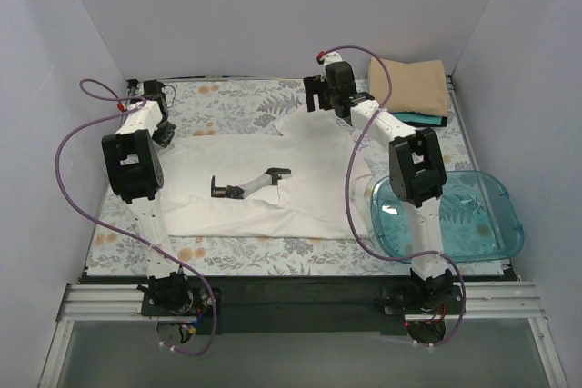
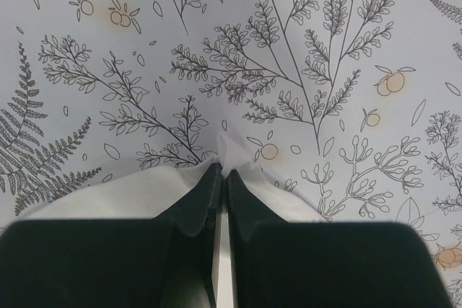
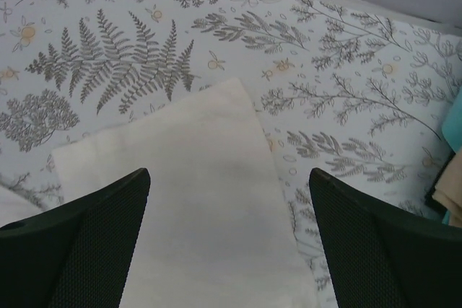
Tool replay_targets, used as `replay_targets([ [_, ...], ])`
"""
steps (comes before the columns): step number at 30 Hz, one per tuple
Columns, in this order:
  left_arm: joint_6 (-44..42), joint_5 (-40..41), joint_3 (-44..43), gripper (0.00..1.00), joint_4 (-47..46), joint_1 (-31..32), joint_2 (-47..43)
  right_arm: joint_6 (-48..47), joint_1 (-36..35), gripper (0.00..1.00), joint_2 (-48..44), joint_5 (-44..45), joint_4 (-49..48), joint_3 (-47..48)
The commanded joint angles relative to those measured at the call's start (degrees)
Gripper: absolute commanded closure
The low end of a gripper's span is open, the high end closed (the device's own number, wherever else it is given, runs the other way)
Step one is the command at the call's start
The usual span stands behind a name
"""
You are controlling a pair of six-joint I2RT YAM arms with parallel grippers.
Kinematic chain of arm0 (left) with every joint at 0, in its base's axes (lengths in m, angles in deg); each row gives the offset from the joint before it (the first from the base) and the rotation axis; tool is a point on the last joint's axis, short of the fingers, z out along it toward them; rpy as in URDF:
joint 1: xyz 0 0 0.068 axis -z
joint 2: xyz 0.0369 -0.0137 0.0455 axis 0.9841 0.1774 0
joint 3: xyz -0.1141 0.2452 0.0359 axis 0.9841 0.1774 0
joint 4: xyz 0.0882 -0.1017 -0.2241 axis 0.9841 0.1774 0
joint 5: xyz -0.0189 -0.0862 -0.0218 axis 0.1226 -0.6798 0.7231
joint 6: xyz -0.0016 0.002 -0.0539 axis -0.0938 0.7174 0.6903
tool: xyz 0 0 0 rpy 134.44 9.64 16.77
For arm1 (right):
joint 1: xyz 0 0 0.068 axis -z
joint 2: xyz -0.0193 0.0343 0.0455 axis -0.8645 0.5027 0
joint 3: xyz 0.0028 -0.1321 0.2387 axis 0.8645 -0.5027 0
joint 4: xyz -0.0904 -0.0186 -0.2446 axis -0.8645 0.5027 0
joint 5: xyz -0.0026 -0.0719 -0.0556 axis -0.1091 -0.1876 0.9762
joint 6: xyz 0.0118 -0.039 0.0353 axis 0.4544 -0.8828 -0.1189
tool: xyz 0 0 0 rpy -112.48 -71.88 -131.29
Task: Fold and stack the t-shirts
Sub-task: Fold the tshirt
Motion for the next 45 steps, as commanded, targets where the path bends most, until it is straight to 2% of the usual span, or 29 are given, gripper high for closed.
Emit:
replay_targets([
  [1, -0.46, -1.99, 2.07, 1.0, 2.01, 0.09, -2.15, -3.43, 0.12, 0.04, 7.44, -0.62, -0.32, 11.91],
  [5, -0.46, -1.99, 1.98, 1.0, 2.1, 0.09, -2.07, -3.52, 0.47, 0.04, 19.2, -0.45, -0.4, 23.69],
  [8, -0.37, -2.69, 2.33, 1.0, 1.58, 0.09, -2.33, -3.52, 1.08, 0.03, 23.96, -1.24, -1.28, 28.99],
  [12, -0.37, -3.48, 2.6, 1.0, 1.31, 0.09, -2.24, -2.56, 1.7, 0.03, 25.12, -3.08, -9.61, 25.4],
  [16, -0.2, -3.48, 2.95, 1.0, 1.22, 0.09, -2.42, -0.54, 1.79, 0.05, 26.09, -7.11, -9.8, 25.93],
  [18, -0.28, -3.66, 2.86, 1.0, 1.22, 0.09, -2.51, -0.44, 1.7, 0.08, 26.35, -10.36, -9.81, 26.36],
  [24, -0.28, -3.13, 2.86, 1.0, 1.39, 0.09, -3.3, 3.51, 1.79, 0.14, 25.3, -13.46, -7.18, 23.91],
  [27, -0.37, -3.04, 2.77, 1.0, 1.48, 0.09, -3.47, 2.37, 1.7, 0.14, 26.44, -13.98, -1.48, 26.62],
  [32, -0.37, -2.61, 2.6, 1.0, 1.83, 0.09, -3.21, 4.39, 2.14, 0.18, 25.3, -13.54, 2.31, 24.44],
  [35, -0.28, -2.43, 2.25, 1.0, 2.27, 0.09, -3.03, 4.83, 2.05, 0.3, 25.47, -13.98, 4.86, 24.61],
  [36, -0.37, -2.17, 2.25, 1.0, 2.28, 0.09, -3.12, 4.83, 2.05, 0.39, 25.48, -13.9, 5.83, 24.61],
  [38, -0.37, -1.82, 2.25, 1.0, 2.54, 0.09, -3.3, 4.83, 2.05, 0.48, 25.3, -13.63, 6.19, 24.35],
  [39, -0.37, -1.55, 2.25, 1.0, 2.54, 0.09, -3.3, 4.83, 2.05, 0.59, 25.3, -13.28, 6.36, 24.35],
  [41, -0.37, -1.2, 2.25, 1.0, 2.71, 0.09, -3.56, 4.48, 2.05, 0.73, 25.04, -11.88, 6.54, 24.26],
  [44, -0.46, -0.93, 2.33, 1.0, 2.63, 0.09, -3.74, 3.34, 2.05, 0.82, 24.51, -10.56, 6.54, 24.26],
  [45, -0.46, -0.94, 2.33, 1.0, 2.71, 0.09, -3.82, 3.16, 2.14, 0.98, 24.51, -10.3, 6.54, 24.69],
])
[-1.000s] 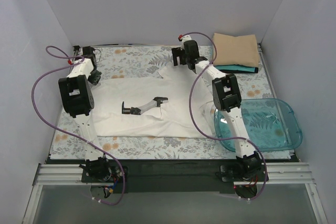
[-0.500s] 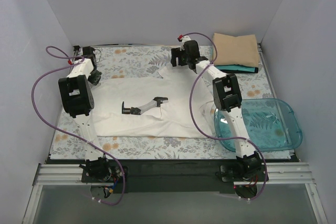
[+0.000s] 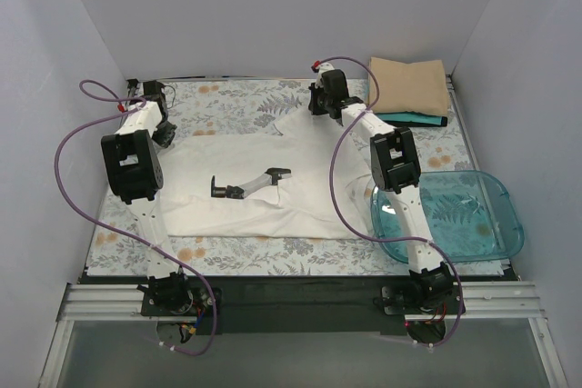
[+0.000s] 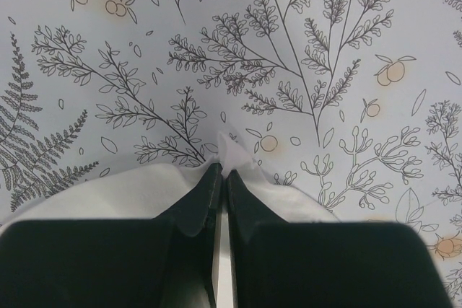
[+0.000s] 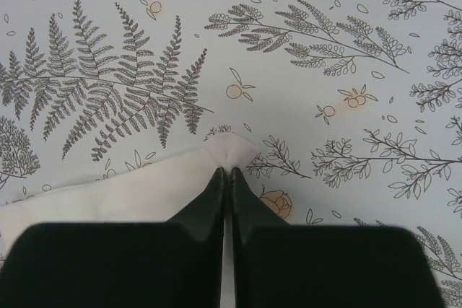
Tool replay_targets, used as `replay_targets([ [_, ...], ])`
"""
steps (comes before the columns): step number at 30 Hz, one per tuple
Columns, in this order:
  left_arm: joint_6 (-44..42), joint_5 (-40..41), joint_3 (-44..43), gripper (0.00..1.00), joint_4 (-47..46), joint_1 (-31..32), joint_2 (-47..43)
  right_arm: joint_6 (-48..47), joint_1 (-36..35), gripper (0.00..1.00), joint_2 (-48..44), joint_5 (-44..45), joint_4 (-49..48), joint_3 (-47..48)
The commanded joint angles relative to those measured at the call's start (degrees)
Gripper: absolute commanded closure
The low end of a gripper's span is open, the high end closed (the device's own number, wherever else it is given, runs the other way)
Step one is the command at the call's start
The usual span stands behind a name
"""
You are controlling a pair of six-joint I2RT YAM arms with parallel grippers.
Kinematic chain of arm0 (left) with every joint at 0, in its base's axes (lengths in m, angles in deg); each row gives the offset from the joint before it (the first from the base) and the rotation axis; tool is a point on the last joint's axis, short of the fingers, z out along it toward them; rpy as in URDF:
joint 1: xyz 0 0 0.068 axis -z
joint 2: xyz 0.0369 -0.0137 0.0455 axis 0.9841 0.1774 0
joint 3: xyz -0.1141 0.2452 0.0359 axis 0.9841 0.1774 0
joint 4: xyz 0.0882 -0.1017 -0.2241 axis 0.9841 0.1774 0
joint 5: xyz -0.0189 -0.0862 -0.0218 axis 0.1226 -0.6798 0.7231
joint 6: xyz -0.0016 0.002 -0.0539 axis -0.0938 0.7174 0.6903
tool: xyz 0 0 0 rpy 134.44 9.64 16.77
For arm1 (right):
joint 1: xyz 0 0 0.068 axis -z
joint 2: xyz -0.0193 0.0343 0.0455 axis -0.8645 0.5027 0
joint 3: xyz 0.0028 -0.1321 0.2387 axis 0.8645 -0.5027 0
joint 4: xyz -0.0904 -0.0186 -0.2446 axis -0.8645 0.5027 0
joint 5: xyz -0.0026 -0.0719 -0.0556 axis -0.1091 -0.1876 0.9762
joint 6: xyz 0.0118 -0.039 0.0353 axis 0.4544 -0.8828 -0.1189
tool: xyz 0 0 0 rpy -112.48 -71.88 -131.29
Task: Fold and stack the t-shirts
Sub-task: Fold the tshirt
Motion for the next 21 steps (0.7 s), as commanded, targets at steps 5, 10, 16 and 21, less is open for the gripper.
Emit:
replay_targets([
  [5, 0.22, 0.38, 1.68, 1.0, 2.85, 0.14, -4.31, -3.14, -0.48, 0.99, -4.35, -3.0, 3.56, 1.39],
  [10, 0.57, -0.68, 6.41, 1.0, -0.32, 0.13, -9.22, -7.54, -1.45, 0.99, -14.17, -10.12, 0.4, -7.03],
  [16, 0.84, -0.67, 11.78, 1.0, -3.56, 0.14, -13.98, -7.63, -1.63, 0.99, -29.11, -14.61, -10.5, -29.79],
  [21, 1.01, -0.94, 16.52, 1.0, -4.98, 0.05, -17.84, -7.72, -1.71, 0.99, -37.04, -16.02, -13.32, -42.09],
])
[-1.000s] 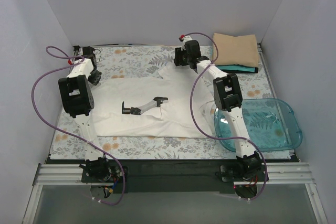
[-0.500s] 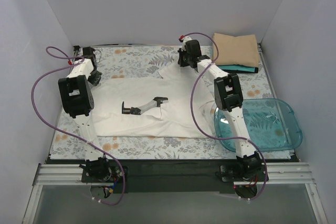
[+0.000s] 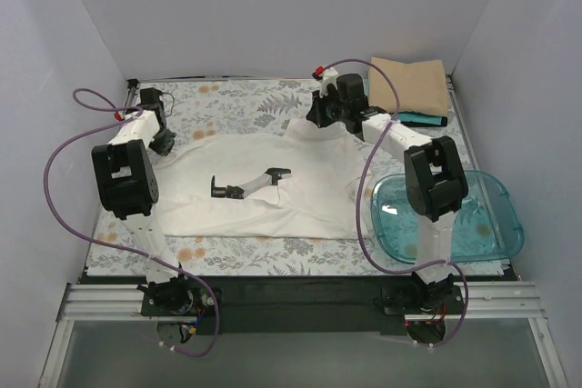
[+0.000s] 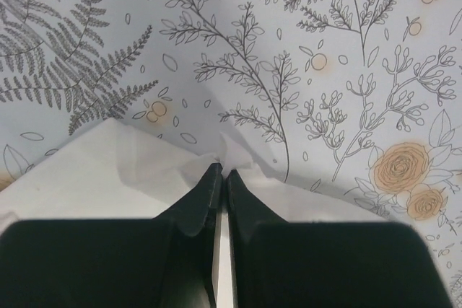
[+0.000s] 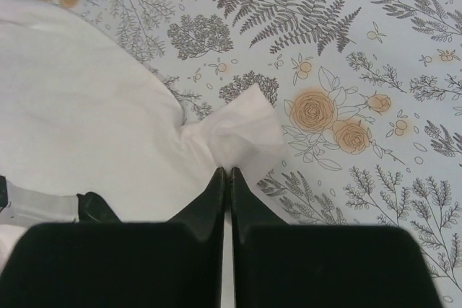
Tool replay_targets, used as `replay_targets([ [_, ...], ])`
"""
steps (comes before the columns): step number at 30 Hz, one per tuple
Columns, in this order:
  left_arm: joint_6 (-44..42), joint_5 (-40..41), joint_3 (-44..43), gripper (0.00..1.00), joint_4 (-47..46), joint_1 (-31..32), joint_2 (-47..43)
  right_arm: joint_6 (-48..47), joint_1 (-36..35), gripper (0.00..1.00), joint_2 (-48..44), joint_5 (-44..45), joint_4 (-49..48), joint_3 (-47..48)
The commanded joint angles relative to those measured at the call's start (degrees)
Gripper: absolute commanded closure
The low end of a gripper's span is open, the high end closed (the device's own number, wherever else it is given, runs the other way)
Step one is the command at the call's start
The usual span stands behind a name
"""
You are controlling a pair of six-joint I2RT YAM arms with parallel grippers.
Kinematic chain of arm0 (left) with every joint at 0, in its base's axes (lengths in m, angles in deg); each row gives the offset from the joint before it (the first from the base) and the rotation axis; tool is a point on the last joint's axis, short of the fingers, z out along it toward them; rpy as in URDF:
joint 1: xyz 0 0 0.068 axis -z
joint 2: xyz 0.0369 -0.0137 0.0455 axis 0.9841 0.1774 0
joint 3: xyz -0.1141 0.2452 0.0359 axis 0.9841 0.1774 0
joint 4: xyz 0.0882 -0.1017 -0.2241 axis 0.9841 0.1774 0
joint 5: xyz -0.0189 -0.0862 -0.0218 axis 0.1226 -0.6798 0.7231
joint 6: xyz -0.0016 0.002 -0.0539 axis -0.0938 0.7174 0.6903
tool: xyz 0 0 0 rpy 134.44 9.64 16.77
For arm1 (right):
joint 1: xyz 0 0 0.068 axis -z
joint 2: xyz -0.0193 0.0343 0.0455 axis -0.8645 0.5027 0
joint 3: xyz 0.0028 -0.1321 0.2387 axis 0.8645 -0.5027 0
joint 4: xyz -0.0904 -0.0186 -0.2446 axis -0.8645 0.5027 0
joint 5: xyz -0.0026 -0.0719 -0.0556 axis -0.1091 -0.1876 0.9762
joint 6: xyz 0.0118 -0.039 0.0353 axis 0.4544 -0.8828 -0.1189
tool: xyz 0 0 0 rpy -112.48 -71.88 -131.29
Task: Fold and stack the t-shirts
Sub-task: Fold the tshirt
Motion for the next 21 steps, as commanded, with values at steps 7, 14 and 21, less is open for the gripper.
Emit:
replay_targets([
  [7, 1.46, 1.7, 7.53, 1.0, -4.05, 0.14, -11.6, -1.56, -0.03, 0.99, -15.64, -4.36, -8.02, -17.57],
  [14, 1.72, 3.64, 4.82, 1.0, -4.14, 0.14, -12.05, -1.91, -0.21, 0.99, -23.99, -2.69, -8.64, -27.44],
  [21, 2.34, 4.35, 3.92, 1.0, -2.9, 0.05, -12.83, -1.91, -0.21, 0.99, -29.52, -3.04, -8.64, -32.89],
])
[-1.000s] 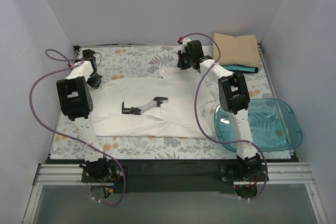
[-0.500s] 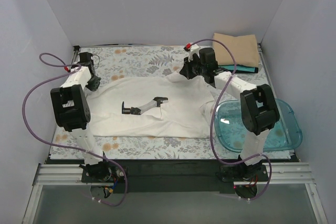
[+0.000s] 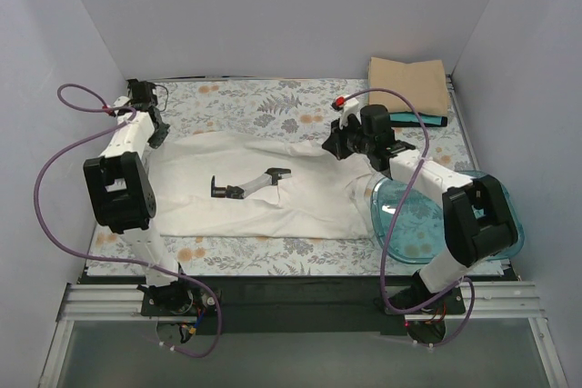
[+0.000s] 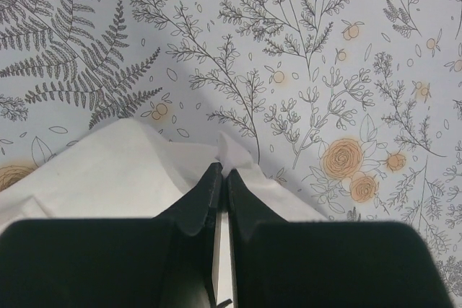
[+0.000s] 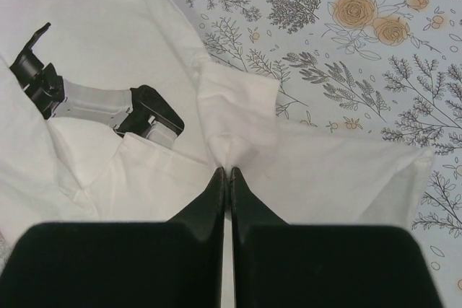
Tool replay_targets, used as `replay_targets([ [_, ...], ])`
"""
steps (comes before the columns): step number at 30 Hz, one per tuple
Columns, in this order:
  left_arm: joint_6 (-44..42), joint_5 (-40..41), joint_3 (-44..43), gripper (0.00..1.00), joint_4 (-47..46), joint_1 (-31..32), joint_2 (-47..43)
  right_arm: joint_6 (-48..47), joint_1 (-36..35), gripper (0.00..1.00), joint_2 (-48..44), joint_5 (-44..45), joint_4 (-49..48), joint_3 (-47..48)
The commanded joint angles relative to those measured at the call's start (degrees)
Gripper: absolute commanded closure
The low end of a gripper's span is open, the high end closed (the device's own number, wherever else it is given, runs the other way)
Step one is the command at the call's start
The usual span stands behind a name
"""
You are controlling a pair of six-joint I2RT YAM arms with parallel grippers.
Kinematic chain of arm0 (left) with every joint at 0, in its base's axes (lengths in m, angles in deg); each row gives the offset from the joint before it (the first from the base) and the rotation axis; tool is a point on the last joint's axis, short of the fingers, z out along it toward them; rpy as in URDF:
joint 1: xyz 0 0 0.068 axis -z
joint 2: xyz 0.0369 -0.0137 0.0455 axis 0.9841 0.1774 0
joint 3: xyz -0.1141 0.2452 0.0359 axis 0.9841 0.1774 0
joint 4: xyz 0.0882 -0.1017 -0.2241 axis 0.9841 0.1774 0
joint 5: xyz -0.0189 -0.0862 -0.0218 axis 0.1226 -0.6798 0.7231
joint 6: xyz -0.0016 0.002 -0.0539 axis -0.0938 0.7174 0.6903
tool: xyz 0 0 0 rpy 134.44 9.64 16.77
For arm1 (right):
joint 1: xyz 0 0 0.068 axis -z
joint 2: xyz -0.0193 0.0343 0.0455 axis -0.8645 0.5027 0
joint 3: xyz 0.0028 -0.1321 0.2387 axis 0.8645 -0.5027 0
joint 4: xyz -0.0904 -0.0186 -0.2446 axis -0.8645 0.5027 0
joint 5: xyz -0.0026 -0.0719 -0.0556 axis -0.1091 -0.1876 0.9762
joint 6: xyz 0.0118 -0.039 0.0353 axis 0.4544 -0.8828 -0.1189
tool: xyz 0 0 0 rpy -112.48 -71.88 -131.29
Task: Fold and stack the t-shirts
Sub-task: Fold the tshirt
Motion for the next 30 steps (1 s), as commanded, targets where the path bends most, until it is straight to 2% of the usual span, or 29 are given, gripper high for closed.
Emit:
replay_targets([
  [1, 1.13, 2.1, 0.89, 1.0, -0.61, 0.05, -3.79, -0.88, -0.25, 0.99, -4.13, -0.7, -2.32, -2.29],
  [6, 1.57, 2.1, 7.13, 1.0, -3.95, 0.05, -7.3, -0.8, -0.25, 0.99, -8.43, -1.23, -2.24, -6.07],
  [17, 6.41, 7.98, 12.93, 1.0, -3.78, -0.13, -12.57, -0.18, -0.25, 0.99, -16.53, -1.85, -1.89, -14.33],
  [30, 9.22, 6.93, 20.67, 1.0, -5.28, -2.76, -16.01, -0.18, -0.25, 0.99, -22.94, 0.52, 0.23, -19.26],
])
